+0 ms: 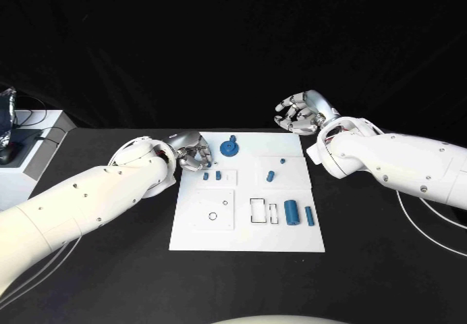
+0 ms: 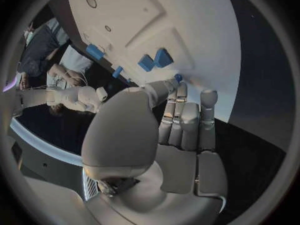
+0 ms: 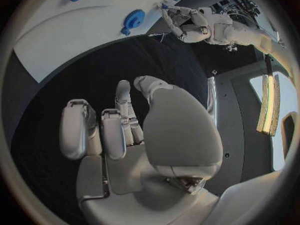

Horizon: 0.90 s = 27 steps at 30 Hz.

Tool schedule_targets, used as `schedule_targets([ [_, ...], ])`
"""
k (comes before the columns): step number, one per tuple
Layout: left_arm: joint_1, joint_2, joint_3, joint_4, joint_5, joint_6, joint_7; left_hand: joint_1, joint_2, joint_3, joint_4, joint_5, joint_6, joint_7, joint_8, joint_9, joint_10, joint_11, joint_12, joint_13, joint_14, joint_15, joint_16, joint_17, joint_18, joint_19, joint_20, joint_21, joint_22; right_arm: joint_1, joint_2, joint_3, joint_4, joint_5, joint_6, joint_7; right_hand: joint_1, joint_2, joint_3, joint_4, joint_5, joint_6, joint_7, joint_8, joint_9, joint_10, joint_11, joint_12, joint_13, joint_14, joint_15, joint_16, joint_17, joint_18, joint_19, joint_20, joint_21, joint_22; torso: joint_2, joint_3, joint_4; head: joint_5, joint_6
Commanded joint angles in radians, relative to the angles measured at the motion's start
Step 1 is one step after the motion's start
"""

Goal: Assemble the parts on the task board

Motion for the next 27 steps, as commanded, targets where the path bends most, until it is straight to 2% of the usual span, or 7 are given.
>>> schedule_targets([
  [1, 0.0, -0.001, 0.001, 0.005, -0.002, -0.011, 0.001, -0.006, 0.001, 0.001, -0.005, -0.004, 0.006, 0.001, -0.003, -0.001, 0.009, 0.0, -0.006, -0.001, -0.006, 0.003, -0.003, -0.001, -0.012, 0.001, 0.0, 0.0, 0.002, 0.0, 0.0, 0.0, 0.0, -0.012, 0.006, 0.007, -0.004, -0.009, 0.006, 0.001, 0.007, 0.006, -0.002, 0.004, 0.001, -0.001, -0.004, -0.006, -0.001, 0.04, -0.008, -0.007, -0.001, 0.014, -0.001, -0.007, -0.005, 0.049, 0.0, -0.0003, 0.0004, 0.0, 0.0],
  [8, 0.0, -0.009, 0.004, 0.024, 0.022, -0.024, 0.01, -0.006, 0.0, 0.001, -0.005, -0.004, 0.006, 0.001, -0.003, -0.001, 0.009, 0.0, -0.007, -0.001, -0.006, 0.003, -0.003, 0.0, -0.012, 0.001, 0.0, 0.0, 0.002, 0.0, 0.001, 0.0, -0.001, -0.012, 0.007, 0.007, -0.005, -0.01, 0.008, -0.001, 0.007, 0.007, -0.003, 0.005, 0.002, 0.002, -0.004, -0.01, -0.007, 0.04, -0.009, -0.008, -0.001, 0.014, -0.001, -0.007, -0.006, 0.048, 0.0, 0.0, 0.0, 0.0, 0.001],
  [15, 0.0, -0.019, 0.023, 0.049, 0.066, -0.028, 0.011, -0.006, 0.001, 0.002, -0.006, -0.004, 0.006, 0.001, -0.003, -0.001, 0.01, 0.0, -0.008, -0.001, -0.004, 0.003, -0.003, 0.002, -0.013, 0.005, 0.001, 0.002, 0.005, 0.0, 0.002, 0.0, -0.002, -0.012, 0.007, 0.007, -0.005, -0.01, 0.008, -0.001, 0.007, 0.007, -0.003, 0.005, 0.002, 0.002, -0.004, -0.01, -0.007, 0.04, -0.009, -0.008, -0.001, 0.014, -0.001, -0.007, -0.006, 0.048, -0.001, 0.001, 0.0008, 0.002, 0.002],
  [21, 0.0, -0.023, 0.029, 0.053, 0.075, -0.024, 0.005, -0.005, 0.001, 0.002, -0.007, -0.004, 0.007, 0.002, -0.004, -0.001, 0.012, 0.0, -0.01, -0.001, -0.004, 0.003, -0.003, 0.003, -0.013, 0.004, 0.001, 0.002, 0.005, 0.0, 0.002, 0.0, -0.002, -0.012, 0.007, 0.006, -0.005, -0.01, 0.008, -0.001, 0.007, 0.007, -0.003, 0.005, 0.002, 0.002, -0.004, -0.01, -0.007, 0.04, -0.009, -0.008, -0.001, 0.014, -0.001, -0.007, -0.006, 0.048, 0.0, 0.001, 0.0002, 0.004, 0.002],
  [25, 0.0, -0.027, 0.03, 0.055, 0.069, -0.014, -0.011, -0.011, -0.005, -0.001, -0.009, -0.004, 0.001, 0.005, -0.011, -0.004, 0.009, 0.004, -0.023, -0.003, -0.01, 0.006, -0.005, -0.009, -0.011, -0.004, 0.002, -0.003, -0.003, 0.0, 0.001, 0.0, -0.001, -0.012, 0.007, 0.006, -0.005, -0.01, 0.008, -0.001, 0.007, 0.007, -0.003, 0.005, 0.002, 0.002, -0.004, -0.01, -0.007, 0.04, -0.009, -0.008, -0.001, 0.014, -0.001, -0.007, -0.006, 0.048, 0.0, 0.0005, -0.0005, 0.003, 0.002],
  [27, 0.0, -0.028, 0.031, 0.056, 0.057, -0.004, -0.03, -0.035, -0.025, -0.013, -0.001, -0.003, -0.017, 0.013, -0.027, -0.01, -0.004, 0.013, -0.045, -0.006, -0.028, 0.015, -0.011, -0.035, -0.008, -0.023, 0.01, -0.02, -0.022, 0.0, 0.0, 0.0, -0.001, -0.012, 0.007, 0.006, -0.005, -0.01, 0.008, -0.001, 0.007, 0.007, -0.003, 0.005, 0.002, 0.002, -0.004, -0.01, -0.007, 0.04, -0.009, -0.008, -0.001, 0.014, -0.001, -0.007, -0.006, 0.048, 0.0, 0.0007, -0.0004, 0.003, 0.002],
])
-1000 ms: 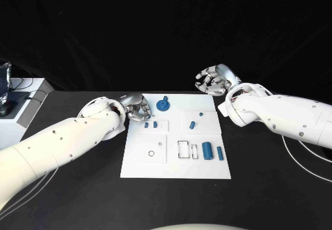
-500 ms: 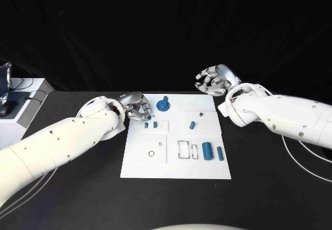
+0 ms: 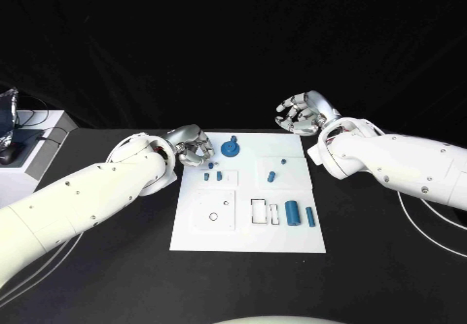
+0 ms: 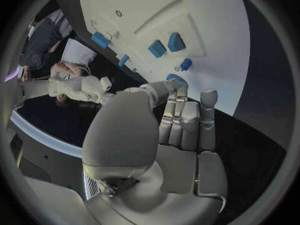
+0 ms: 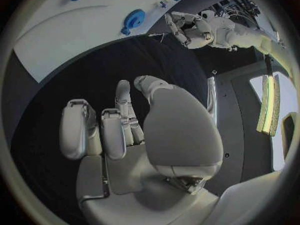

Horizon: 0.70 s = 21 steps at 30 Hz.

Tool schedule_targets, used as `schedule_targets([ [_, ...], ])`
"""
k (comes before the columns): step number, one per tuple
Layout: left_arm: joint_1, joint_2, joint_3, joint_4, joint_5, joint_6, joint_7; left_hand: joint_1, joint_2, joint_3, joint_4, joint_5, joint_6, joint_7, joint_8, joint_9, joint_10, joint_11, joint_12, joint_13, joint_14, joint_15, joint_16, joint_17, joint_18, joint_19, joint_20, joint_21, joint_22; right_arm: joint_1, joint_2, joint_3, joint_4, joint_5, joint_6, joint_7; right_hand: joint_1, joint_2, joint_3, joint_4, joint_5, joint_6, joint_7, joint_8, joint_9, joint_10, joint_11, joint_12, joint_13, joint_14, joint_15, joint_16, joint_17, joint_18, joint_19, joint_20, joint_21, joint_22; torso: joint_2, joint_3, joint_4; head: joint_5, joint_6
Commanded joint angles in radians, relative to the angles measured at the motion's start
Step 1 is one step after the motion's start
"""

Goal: Assemble the parts on the task board

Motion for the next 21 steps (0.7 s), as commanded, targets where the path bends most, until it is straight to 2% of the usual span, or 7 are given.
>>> schedule_targets([
  [1, 0.0, 0.0, 0.001, 0.004, -0.005, 0.019, -0.035, -0.047, -0.03, -0.029, 0.016, -0.004, -0.031, 0.014, -0.023, -0.01, -0.024, 0.015, -0.026, -0.005, -0.034, 0.011, -0.012, -0.047, -0.006, -0.035, 0.009, -0.029, -0.03, 0.0, -0.001, 0.0, 0.001, -0.01, 0.007, 0.006, -0.001, -0.006, 0.005, 0.002, 0.007, 0.008, -0.001, 0.005, 0.001, 0.001, -0.005, -0.002, -0.001, 0.04, -0.009, -0.004, -0.002, 0.014, -0.001, -0.007, -0.006, 0.048, 0.001, -0.0002, -0.0005, -0.001, 0.0],
  [3, 0.0, 0.0, 0.001, 0.001, -0.018, 0.026, -0.054, -0.077, -0.057, -0.073, 0.038, -0.006, -0.052, 0.025, -0.041, -0.017, -0.045, 0.027, -0.041, -0.006, -0.071, 0.022, -0.02, -0.1, 0.002, -0.066, 0.022, -0.067, -0.067, 0.0, -0.001, 0.0, 0.001, -0.01, 0.007, 0.006, -0.001, -0.006, 0.005, 0.002, 0.007, 0.008, -0.001, 0.005, 0.001, 0.001, -0.005, -0.002, -0.001, 0.04, -0.009, -0.004, -0.002, 0.014, -0.001, -0.007, -0.006, 0.048, 0.001, -0.0001, -0.0001, -0.001, 0.0],
  [5, 0.0, 0.003, 0.001, -0.003, -0.029, 0.033, -0.078, -0.085, -0.06, -0.117, 0.055, -0.005, -0.058, 0.027, -0.05, -0.021, -0.058, 0.03, -0.045, -0.004, -0.099, 0.026, -0.025, -0.141, 0.008, -0.085, 0.029, -0.097, -0.098, 0.0, -0.002, 0.0, 0.001, -0.01, 0.007, 0.005, -0.001, -0.006, 0.005, 0.002, 0.007, 0.008, -0.001, 0.005, 0.001, 0.001, -0.005, -0.002, -0.001, 0.04, -0.009, -0.004, -0.002, 0.014, -0.001, -0.007, -0.006, 0.048, 0.001, -0.0003, 0.0001, 0.0, -0.001],
  [15, 0.0, 0.019, 0.0, -0.019, -0.056, 0.031, -0.122, -0.05, -0.04, -0.272, 0.109, -0.004, -0.064, 0.029, -0.073, -0.034, -0.073, 0.032, -0.032, 0.012, -0.115, 0.028, -0.018, -0.177, 0.011, -0.08, 0.032, -0.133, -0.129, 0.0, -0.001, 0.0, 0.002, -0.011, 0.007, 0.005, -0.003, -0.007, 0.006, 0.001, 0.006, 0.009, -0.001, 0.005, 0.002, 0.003, -0.005, -0.005, -0.005, 0.04, -0.009, -0.005, -0.003, 0.014, -0.001, -0.008, -0.008, 0.048, 0.001, -0.0006, -0.0011, 0.003, -0.001],
  [21, 0.0, 0.033, -0.002, -0.033, -0.066, 0.03, -0.125, -0.016, -0.023, -0.303, 0.124, -0.002, -0.051, 0.025, -0.072, -0.036, -0.075, 0.03, -0.025, 0.018, -0.112, 0.026, -0.013, -0.181, 0.011, -0.072, 0.031, -0.137, -0.13, 0.0, 0.0, 0.0, 0.002, -0.011, 0.007, 0.005, -0.003, -0.007, 0.006, 0.001, 0.006, 0.009, -0.001, 0.005, 0.002, 0.003, -0.005, -0.005, -0.005, 0.04, -0.009, -0.005, -0.003, 0.014, -0.001, -0.008, -0.008, 0.048, 0.002, -0.0003, -0.0023, 0.003, -0.001],
])
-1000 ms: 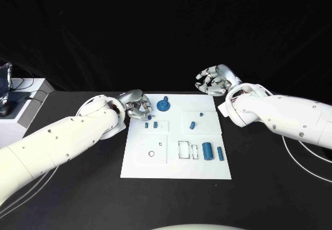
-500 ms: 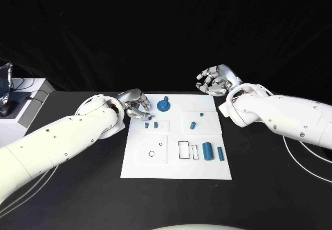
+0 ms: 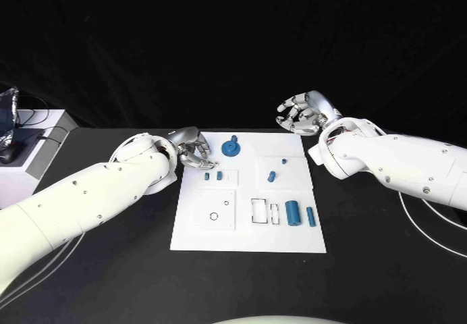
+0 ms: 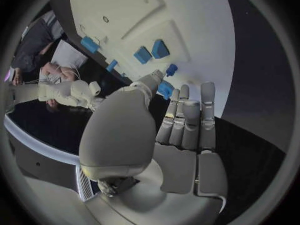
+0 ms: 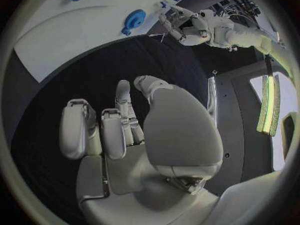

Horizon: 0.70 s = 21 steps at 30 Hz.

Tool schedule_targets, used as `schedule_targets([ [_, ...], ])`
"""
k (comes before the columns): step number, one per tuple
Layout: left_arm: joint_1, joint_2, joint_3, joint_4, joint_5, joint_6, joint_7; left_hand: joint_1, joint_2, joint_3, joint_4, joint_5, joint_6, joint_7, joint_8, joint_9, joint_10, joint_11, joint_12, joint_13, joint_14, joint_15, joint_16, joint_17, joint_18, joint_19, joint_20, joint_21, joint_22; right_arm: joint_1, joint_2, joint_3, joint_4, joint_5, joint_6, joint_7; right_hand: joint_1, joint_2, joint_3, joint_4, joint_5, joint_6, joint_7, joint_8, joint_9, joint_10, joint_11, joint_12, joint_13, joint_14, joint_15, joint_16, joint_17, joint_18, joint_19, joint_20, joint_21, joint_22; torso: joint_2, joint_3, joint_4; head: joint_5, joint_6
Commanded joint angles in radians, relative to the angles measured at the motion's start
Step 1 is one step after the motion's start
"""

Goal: Assemble the parts on the task board

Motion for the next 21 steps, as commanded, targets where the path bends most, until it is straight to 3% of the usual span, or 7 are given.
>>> schedule_targets([
  [1, 0.001, 0.009, -0.001, -0.007, -0.023, 0.011, -0.019, 0.012, 0.002, -0.004, 0.0, -0.002, 0.008, 0.0, -0.003, -0.001, -0.004, -0.001, 0.006, 0.001, -0.005, -0.004, 0.004, -0.002, 0.011, 0.007, -0.002, -0.003, 0.0, 0.0, 0.001, 0.0, 0.001, -0.01, 0.007, 0.005, -0.003, -0.007, 0.006, 0.001, 0.006, 0.009, -0.001, 0.005, 0.001, 0.002, -0.005, -0.005, -0.001, 0.04, -0.009, -0.005, -0.001, 0.014, -0.001, -0.008, -0.003, 0.047, 0.001, 0.0001, -0.001, -0.001, 0.0],
  [10, 0.0, 0.029, -0.011, -0.026, -0.028, 0.018, -0.009, 0.058, 0.016, 0.032, 0.005, -0.001, 0.035, -0.014, 0.007, -0.002, 0.01, -0.011, 0.013, 0.006, 0.004, -0.012, 0.01, 0.002, 0.009, 0.02, -0.009, 0.002, 0.008, 0.0, 0.0, 0.0, 0.003, -0.011, 0.007, 0.005, -0.003, -0.007, 0.006, 0.001, 0.006, 0.009, -0.001, 0.005, 0.001, 0.002, -0.005, -0.005, -0.001, 0.04, -0.009, -0.005, -0.001, 0.014, -0.001, -0.008, -0.003, 0.047, 0.001, -0.0003, -0.0005, -0.004, -0.003],
  [21, 0.0, 0.036, -0.016, -0.027, -0.021, 0.04, -0.001, 0.067, 0.012, 0.057, 0.009, -0.001, 0.047, -0.018, 0.012, -0.003, 0.022, -0.015, 0.016, 0.007, 0.014, -0.016, 0.015, 0.014, 0.008, 0.027, -0.013, 0.007, 0.015, 0.0, 0.001, 0.0, 0.003, -0.011, 0.007, 0.005, -0.003, -0.007, 0.006, 0.001, 0.006, 0.009, -0.001, 0.005, 0.001, 0.002, -0.005, -0.005, -0.001, 0.04, -0.009, -0.005, -0.001, 0.014, -0.001, -0.008, -0.003, 0.047, -0.001, -0.0008, 0.0009, -0.005, -0.008],
])
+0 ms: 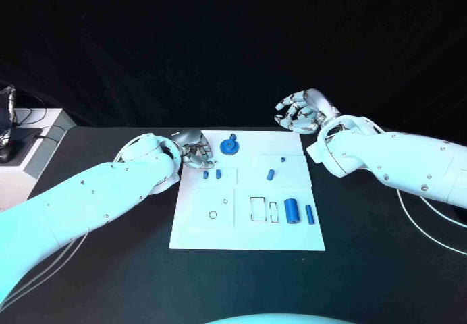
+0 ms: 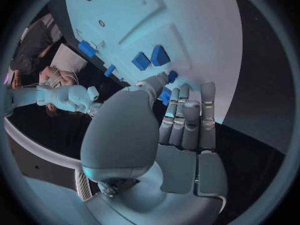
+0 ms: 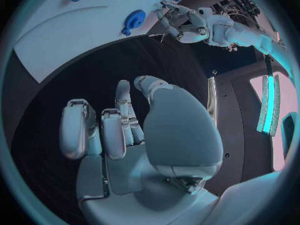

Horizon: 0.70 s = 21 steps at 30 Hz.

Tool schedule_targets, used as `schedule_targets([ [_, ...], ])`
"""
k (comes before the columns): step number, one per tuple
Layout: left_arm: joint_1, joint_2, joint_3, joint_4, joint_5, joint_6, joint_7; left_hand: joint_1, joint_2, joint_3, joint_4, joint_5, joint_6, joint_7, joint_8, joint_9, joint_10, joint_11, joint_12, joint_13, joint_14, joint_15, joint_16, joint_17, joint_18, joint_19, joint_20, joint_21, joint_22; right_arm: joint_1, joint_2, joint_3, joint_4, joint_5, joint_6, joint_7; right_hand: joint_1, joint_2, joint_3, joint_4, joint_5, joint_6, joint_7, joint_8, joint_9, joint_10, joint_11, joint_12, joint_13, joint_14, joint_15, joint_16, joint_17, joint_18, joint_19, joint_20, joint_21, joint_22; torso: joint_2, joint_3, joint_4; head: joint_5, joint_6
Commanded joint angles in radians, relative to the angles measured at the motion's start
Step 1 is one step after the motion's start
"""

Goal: Assemble the parts on the task board

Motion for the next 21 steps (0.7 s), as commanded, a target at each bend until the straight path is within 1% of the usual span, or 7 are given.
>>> schedule_targets([
  [1, 0.0, 0.003, -0.001, 0.003, 0.0, 0.028, 0.009, 0.011, 0.0, 0.009, 0.003, -0.001, 0.007, 0.0, 0.006, -0.002, 0.007, 0.0, 0.005, 0.001, 0.003, -0.004, 0.006, 0.004, 0.007, 0.006, 0.0, 0.004, 0.002, 0.0, 0.0, 0.0, 0.001, -0.011, 0.007, 0.005, -0.003, -0.007, 0.006, 0.001, 0.006, 0.009, -0.001, 0.005, 0.001, 0.001, -0.006, -0.005, -0.001, 0.04, -0.009, -0.005, -0.001, 0.014, -0.001, -0.008, -0.004, 0.048, -0.001, -0.0005, 0.0005, 0.0, -0.001],
  [8, 0.0, 0.003, -0.002, 0.004, 0.002, 0.037, 0.011, 0.021, 0.0, 0.037, 0.003, 0.0, 0.016, -0.004, 0.01, -0.002, 0.017, -0.004, 0.006, 0.003, 0.008, -0.008, 0.01, 0.011, 0.007, 0.01, -0.003, 0.009, 0.008, 0.0, 0.0, 0.0, 0.001, -0.011, 0.007, 0.005, -0.003, -0.007, 0.006, 0.001, 0.006, 0.009, -0.001, 0.005, 0.001, 0.001, -0.006, -0.005, -0.001, 0.04, -0.009, -0.005, -0.001, 0.014, -0.001, -0.008, -0.004, 0.048, -0.001, -0.0005, 0.0005, 0.0, -0.001],
  [14, 0.0, 0.002, -0.002, 0.005, 0.002, 0.043, 0.01, 0.033, -0.002, 0.08, -0.003, -0.001, 0.026, -0.007, 0.013, -0.003, 0.03, -0.007, 0.006, 0.004, 0.014, -0.012, 0.015, 0.02, 0.005, 0.016, -0.008, 0.018, 0.018, 0.0, 0.0, 0.0, 0.001, -0.011, 0.007, 0.005, -0.003, -0.007, 0.006, 0.001, 0.006, 0.009, -0.001, 0.005, 0.001, 0.001, -0.006, -0.005, -0.001, 0.04, -0.009, -0.005, -0.001, 0.014, -0.001, -0.008, -0.004, 0.048, -0.001, -0.0008, 0.0003, 0.0, -0.002],
  [21, 0.0, 0.003, -0.004, 0.002, -0.001, 0.053, 0.01, 0.049, 0.0, 0.137, -0.026, -0.002, 0.039, -0.009, 0.018, -0.002, 0.047, -0.011, 0.006, 0.006, 0.023, -0.016, 0.022, 0.034, 0.002, 0.026, -0.013, 0.038, 0.04, 0.0, 0.0, 0.0, 0.001, -0.011, 0.007, 0.005, -0.003, -0.007, 0.006, 0.001, 0.006, 0.009, -0.001, 0.005, 0.001, 0.001, -0.006, -0.005, -0.001, 0.04, -0.009, -0.005, -0.001, 0.014, -0.001, -0.008, -0.004, 0.048, -0.001, -0.0001, 0.0, 0.001, -0.003],
])
